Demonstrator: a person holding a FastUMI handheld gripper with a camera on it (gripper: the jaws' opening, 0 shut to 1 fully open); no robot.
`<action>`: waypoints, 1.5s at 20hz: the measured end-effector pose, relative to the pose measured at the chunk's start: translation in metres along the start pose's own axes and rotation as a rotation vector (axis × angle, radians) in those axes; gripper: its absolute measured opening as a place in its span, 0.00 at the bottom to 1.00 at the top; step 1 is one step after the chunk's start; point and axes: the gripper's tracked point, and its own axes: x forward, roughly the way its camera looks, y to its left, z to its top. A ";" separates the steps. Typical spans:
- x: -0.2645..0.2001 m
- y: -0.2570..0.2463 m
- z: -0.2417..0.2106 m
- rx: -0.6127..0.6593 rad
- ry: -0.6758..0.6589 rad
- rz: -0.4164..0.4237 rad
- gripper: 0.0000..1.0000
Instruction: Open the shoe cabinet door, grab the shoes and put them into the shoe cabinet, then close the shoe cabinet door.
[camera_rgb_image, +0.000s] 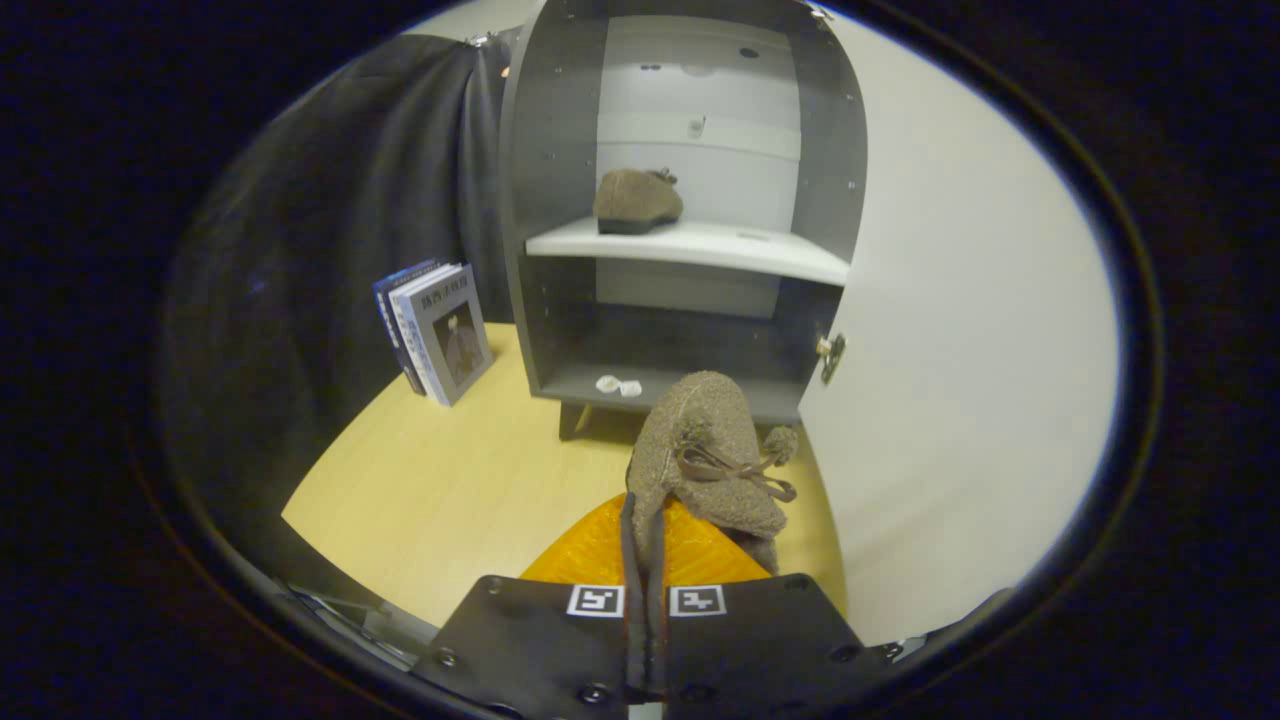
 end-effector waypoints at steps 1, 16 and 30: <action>-0.002 -0.004 0.021 -0.007 -0.025 -0.008 0.03; 0.161 -0.080 0.228 -0.013 -0.107 -0.158 0.02; 0.276 -0.091 0.260 -0.055 -0.062 -0.148 0.02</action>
